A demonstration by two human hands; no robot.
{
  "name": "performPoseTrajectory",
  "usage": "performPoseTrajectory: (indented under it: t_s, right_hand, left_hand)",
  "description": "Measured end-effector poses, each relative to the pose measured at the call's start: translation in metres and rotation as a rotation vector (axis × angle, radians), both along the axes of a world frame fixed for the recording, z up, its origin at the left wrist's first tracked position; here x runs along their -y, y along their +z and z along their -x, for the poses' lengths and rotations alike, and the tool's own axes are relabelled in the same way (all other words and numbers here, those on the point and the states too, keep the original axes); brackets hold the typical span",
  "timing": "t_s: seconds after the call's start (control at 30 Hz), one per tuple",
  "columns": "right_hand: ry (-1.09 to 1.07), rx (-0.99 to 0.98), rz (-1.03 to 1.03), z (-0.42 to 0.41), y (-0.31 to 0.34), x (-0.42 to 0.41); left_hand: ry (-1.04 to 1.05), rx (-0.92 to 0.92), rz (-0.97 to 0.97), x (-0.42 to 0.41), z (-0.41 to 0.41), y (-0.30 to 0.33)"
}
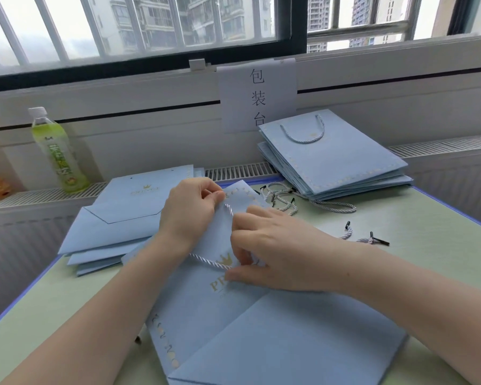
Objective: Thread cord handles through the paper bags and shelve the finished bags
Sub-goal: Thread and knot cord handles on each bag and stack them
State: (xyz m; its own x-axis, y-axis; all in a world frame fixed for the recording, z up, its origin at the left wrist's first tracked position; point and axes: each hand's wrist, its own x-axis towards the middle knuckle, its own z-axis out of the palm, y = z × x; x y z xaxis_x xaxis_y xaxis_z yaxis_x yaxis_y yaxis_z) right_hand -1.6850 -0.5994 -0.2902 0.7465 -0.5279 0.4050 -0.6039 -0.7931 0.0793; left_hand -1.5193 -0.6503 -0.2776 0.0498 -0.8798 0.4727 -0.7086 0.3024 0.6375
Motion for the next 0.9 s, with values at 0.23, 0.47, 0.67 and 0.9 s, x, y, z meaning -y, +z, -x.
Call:
performPoseTrajectory:
  t_s: [0.23, 0.47, 0.67, 0.9]
  right_hand:
    - [0.007, 0.05, -0.051, -0.002, 0.008, -0.006]
    - [0.13, 0.201, 0.044, 0.0, 0.01, -0.011]
    - [-0.139, 0.491, 0.077, 0.003, 0.014, 0.0]
    - [-0.622, 0.368, -0.469, 0.026, 0.027, 0.017]
  left_hand:
    - [0.102, -0.02, -0.034, 0.001, -0.002, -0.002]
    - [0.112, -0.028, -0.047, 0.002, -0.001, -0.002]
    - [0.211, -0.129, 0.132, 0.0, -0.009, 0.008]
    - [0.301, -0.141, 0.274, -0.003, -0.011, 0.018]
